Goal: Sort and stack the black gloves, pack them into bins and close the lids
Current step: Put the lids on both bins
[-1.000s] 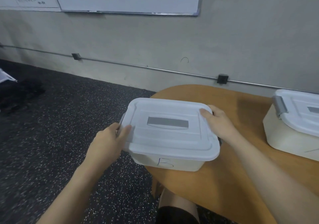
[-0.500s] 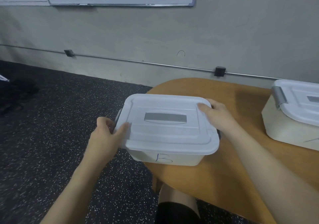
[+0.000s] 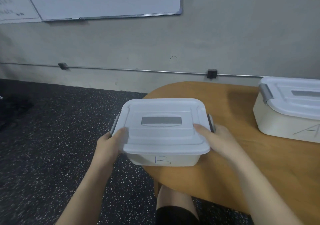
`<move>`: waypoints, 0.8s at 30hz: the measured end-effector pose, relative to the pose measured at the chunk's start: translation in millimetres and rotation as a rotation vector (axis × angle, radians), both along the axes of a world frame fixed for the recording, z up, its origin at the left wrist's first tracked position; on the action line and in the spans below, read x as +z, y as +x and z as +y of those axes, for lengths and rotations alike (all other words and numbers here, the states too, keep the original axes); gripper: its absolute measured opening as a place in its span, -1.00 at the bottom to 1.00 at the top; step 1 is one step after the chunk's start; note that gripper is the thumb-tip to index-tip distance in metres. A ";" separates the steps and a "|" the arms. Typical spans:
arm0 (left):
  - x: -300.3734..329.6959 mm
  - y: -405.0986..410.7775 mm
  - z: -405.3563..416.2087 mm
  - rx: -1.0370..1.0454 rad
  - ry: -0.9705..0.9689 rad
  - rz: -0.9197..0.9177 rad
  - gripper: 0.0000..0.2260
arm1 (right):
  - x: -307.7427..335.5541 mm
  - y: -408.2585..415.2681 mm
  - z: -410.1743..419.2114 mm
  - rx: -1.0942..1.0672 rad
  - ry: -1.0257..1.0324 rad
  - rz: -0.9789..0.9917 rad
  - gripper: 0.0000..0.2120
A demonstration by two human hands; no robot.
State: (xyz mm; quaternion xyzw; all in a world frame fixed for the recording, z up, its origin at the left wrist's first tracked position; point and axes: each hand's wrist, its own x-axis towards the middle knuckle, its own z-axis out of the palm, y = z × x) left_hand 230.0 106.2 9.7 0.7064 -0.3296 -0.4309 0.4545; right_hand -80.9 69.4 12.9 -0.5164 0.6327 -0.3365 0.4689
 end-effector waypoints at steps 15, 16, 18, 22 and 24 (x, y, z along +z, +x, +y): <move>-6.3 0.1 -4.0 0.014 -0.015 -0.008 -0.46 | -10.3 12.6 -13.6 -0.085 -0.252 0.393 -0.76; -5.4 -0.8 -3.3 0.021 -0.025 -0.016 -0.47 | -10.4 12.4 -14.0 -0.082 -0.251 0.384 -0.76; -3.1 -3.6 -1.2 0.027 -0.041 -0.039 -0.52 | -11.0 11.7 -13.0 -0.076 -0.251 0.370 -0.77; -0.9 -8.9 -0.5 0.046 -0.136 -0.177 -0.70 | -11.1 12.0 -10.9 -0.081 -0.251 0.343 -0.79; 0.3 -11.4 0.6 0.036 -0.180 -0.253 -0.77 | -11.6 11.9 -10.3 -0.080 -0.260 0.330 -0.79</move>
